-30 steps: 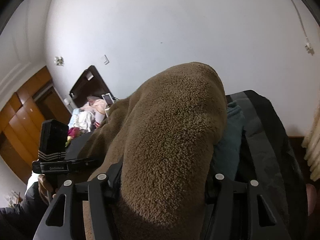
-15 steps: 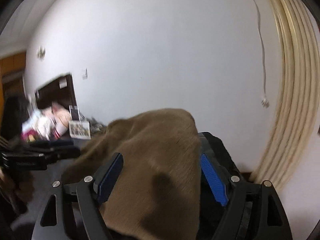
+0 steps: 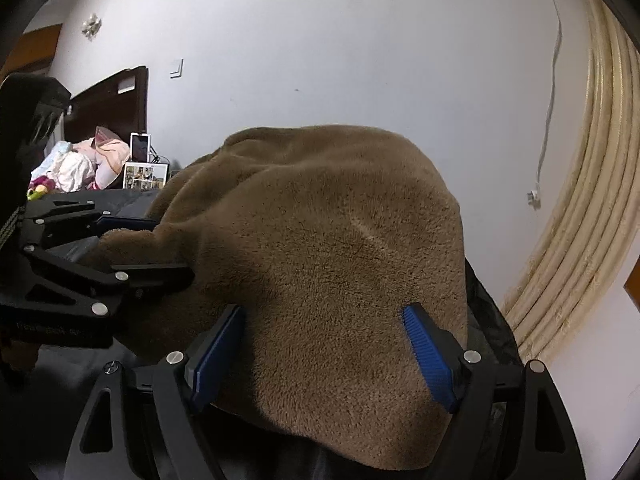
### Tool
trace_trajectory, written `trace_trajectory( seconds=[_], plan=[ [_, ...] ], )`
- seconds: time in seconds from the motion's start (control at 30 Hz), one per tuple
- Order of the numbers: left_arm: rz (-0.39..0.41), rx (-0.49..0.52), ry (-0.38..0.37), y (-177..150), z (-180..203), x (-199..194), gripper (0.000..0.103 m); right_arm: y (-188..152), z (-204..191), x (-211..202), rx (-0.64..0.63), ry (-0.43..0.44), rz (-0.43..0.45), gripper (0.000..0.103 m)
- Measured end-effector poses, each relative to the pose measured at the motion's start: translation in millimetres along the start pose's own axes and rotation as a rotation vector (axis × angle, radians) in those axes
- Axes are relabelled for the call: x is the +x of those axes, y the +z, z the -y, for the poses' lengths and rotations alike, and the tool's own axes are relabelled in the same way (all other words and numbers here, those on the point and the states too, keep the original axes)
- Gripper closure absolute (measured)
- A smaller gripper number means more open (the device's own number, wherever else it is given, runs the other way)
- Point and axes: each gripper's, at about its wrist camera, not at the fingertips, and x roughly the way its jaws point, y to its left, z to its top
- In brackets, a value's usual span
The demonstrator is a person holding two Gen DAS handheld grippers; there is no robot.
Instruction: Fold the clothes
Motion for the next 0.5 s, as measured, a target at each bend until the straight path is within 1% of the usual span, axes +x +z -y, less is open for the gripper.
trace_trajectory(
  seconds=[0.13, 0.2, 0.33, 0.5],
  plan=[
    [0.006, 0.003, 0.01, -7, 6, 5, 0.032, -8, -1, 2, 0.014, -0.008, 0.012, 0.02],
    [0.012, 0.006, 0.025, -4, 16, 20, 0.032, -8, -3, 3, 0.015, -0.017, 0.016, 0.02],
    [0.019, -0.007, 0.066, -7, 26, 27, 0.031, -8, -6, 3, 0.021, -0.028, 0.017, 0.02],
    [0.017, -0.015, 0.108, -8, 34, 17, 0.03, -12, -9, -1, 0.014, -0.053, 0.018, 0.02]
  ],
)
